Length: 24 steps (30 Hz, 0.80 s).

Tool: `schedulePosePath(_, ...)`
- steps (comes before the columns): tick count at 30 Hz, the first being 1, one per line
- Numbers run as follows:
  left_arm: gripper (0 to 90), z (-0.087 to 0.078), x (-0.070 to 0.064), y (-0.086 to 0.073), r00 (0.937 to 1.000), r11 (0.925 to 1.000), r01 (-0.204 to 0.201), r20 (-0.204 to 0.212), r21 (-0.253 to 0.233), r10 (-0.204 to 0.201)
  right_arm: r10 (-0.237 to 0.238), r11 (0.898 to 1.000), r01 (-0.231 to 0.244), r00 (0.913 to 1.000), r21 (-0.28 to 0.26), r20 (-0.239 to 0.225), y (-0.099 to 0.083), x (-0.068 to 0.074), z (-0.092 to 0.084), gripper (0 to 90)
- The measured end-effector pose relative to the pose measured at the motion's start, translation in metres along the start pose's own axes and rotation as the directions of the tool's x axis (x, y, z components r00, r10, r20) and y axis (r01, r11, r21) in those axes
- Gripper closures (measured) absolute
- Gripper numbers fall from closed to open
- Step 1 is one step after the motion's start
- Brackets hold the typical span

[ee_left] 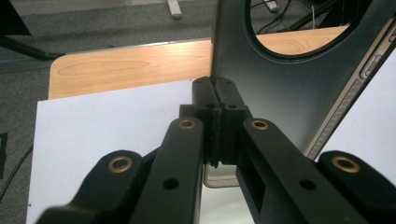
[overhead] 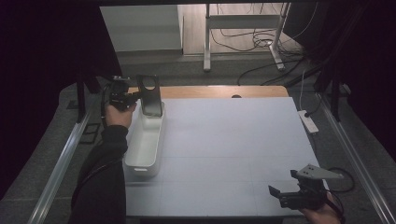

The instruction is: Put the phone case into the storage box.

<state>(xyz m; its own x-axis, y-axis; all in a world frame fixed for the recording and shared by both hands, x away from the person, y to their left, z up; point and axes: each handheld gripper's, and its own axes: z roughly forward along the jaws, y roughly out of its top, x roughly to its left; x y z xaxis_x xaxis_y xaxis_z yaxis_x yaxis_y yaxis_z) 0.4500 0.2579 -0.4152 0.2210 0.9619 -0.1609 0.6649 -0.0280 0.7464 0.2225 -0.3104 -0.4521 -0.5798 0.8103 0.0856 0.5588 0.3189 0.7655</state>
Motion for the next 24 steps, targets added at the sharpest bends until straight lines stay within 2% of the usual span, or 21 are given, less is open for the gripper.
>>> schedulePosePath(24,89.1,0.018,0.003,-0.016,0.9996,0.9996,0.026,-0.013,0.01,-0.026,-0.008,1.0,0.008,1.0,0.007,-0.004,0.0,0.001,0.0,0.2)
